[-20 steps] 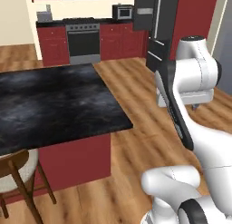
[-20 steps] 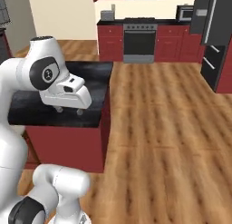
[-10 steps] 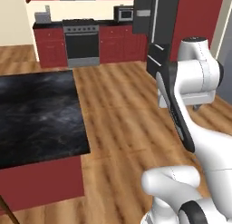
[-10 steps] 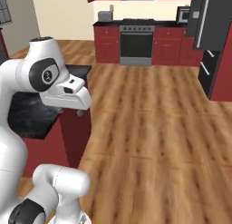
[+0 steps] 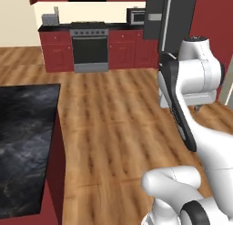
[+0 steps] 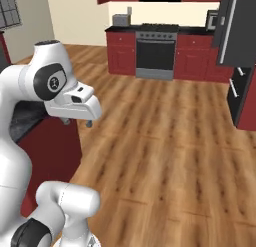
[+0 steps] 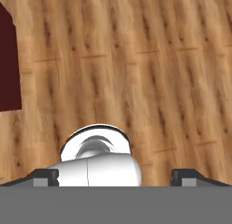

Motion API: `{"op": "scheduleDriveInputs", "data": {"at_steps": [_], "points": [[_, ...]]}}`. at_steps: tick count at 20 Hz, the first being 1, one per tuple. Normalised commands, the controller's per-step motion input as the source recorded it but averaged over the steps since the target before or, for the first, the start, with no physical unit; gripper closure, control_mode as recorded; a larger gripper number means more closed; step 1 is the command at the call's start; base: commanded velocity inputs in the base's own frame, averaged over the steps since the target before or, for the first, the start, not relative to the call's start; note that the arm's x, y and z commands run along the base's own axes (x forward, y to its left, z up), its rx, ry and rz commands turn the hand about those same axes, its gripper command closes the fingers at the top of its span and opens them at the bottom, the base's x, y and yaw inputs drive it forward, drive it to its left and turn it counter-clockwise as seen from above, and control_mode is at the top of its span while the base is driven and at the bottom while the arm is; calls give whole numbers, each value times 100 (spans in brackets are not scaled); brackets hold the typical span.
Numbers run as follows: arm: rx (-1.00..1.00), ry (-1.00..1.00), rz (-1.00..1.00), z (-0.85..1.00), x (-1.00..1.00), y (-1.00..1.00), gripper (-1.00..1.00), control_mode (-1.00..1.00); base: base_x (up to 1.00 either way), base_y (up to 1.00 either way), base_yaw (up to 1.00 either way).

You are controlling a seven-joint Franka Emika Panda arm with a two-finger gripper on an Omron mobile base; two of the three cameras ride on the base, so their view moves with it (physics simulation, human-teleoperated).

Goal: There is a bowl on the dining counter. Grab a lemon wedge from the fridge and place it in the bowl. Then get the liquor bottle and glass cup from the cabinet and place them next to the bowl.

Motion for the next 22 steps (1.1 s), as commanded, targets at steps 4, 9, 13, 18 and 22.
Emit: {"op": "scheduleDriveInputs", "data": {"at_steps": [4, 9, 13, 18, 22], "points": [[0, 0, 0, 0, 0, 0, -100, 100, 100, -65, 21], [0, 0, 0, 0, 0, 0, -100, 100, 100, -48, 17], [0, 0, 0, 0, 0, 0, -100, 100, 100, -19, 7], [0, 0, 0, 0, 0, 0, -100, 100, 100, -9, 2], [0, 0, 0, 0, 0, 0, -100, 100, 100, -7, 0]]}}
